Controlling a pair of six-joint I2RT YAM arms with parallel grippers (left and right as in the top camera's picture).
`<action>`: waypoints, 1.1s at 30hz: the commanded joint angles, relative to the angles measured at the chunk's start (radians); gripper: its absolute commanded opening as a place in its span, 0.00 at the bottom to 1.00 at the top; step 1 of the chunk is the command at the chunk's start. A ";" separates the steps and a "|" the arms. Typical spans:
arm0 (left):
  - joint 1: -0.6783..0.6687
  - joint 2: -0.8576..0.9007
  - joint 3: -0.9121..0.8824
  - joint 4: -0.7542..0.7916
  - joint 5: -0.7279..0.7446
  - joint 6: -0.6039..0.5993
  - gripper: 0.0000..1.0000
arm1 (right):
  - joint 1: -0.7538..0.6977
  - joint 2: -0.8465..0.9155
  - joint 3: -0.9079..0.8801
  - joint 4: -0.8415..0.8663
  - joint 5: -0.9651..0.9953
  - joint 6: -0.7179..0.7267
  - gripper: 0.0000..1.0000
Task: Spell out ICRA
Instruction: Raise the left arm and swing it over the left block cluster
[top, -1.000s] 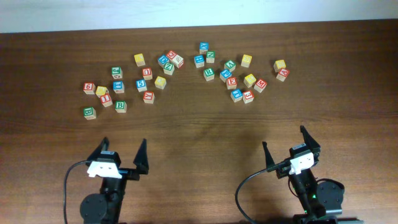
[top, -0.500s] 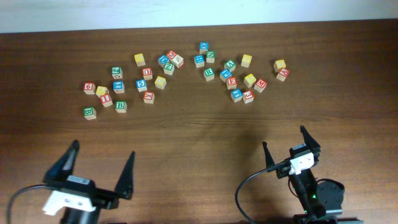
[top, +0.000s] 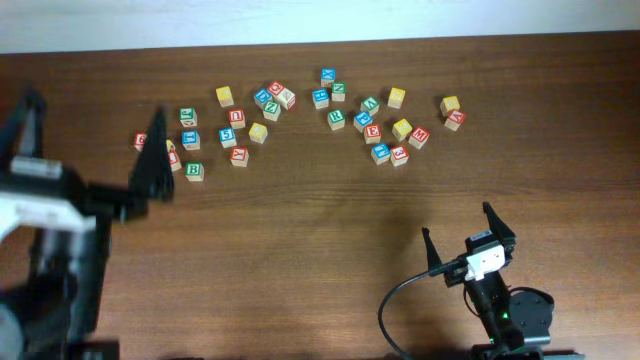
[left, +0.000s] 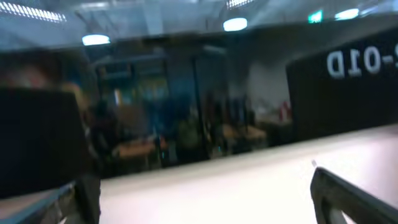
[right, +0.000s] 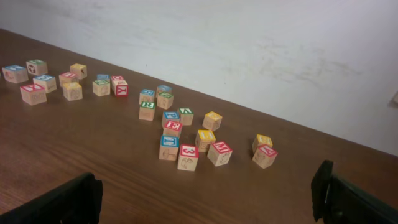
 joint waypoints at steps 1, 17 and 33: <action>-0.003 0.108 0.009 0.097 -0.029 0.003 1.00 | 0.006 -0.007 -0.005 -0.005 -0.013 0.005 0.98; -0.003 0.733 0.835 -0.713 -0.028 -0.014 0.99 | 0.006 -0.007 -0.005 -0.005 -0.013 0.005 0.98; -0.002 0.815 0.891 -0.972 -0.122 -0.014 0.02 | 0.006 -0.007 -0.005 -0.005 -0.013 0.005 0.98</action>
